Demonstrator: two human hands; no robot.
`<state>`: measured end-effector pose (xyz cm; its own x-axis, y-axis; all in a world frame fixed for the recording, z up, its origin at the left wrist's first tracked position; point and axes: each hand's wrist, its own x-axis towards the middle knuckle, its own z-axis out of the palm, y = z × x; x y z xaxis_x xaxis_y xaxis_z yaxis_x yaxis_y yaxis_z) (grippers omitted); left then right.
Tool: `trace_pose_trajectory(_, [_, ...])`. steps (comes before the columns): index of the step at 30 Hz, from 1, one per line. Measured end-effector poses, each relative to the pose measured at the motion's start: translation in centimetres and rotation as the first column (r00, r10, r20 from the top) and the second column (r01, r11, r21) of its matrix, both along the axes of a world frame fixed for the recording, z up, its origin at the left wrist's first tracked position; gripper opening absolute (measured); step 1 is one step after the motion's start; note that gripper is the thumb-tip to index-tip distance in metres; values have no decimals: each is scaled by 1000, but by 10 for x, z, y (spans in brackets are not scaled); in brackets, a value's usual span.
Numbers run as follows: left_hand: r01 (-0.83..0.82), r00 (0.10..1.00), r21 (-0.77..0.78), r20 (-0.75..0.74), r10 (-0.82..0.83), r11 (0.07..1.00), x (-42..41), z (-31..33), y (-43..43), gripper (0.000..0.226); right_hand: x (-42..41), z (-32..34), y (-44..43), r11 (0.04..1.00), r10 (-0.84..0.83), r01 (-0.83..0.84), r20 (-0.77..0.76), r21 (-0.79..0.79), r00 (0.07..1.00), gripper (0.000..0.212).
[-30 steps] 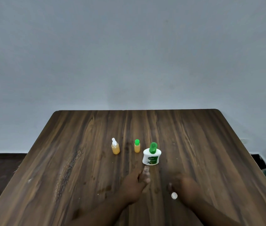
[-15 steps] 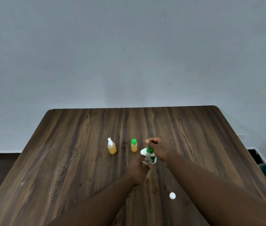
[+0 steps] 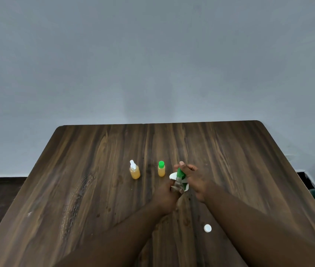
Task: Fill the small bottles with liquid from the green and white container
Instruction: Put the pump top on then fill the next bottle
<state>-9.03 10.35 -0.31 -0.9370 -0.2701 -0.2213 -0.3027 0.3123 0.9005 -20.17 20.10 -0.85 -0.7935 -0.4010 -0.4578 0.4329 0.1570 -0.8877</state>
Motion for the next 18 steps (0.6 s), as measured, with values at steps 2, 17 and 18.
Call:
trace_pose_trajectory(2, [-2, 1000, 11, 27, 2, 1000, -2, 1, 0, 5, -2, 1, 0, 1000, -16, 16, -23, 8, 1000, 26])
trace_pose_trajectory(17, [-7, 996, -67, 92, 13, 998, 0, 9, 2, 9, -3, 11, 7, 982, 24, 15, -205, 189, 979, 20])
trace_pose_trajectory(18, [-8, 996, -65, 88, 14, 998, 2, 8, 3, 13, -2, 12, 6, 977, 32, 19, -231, 213, 972, 18])
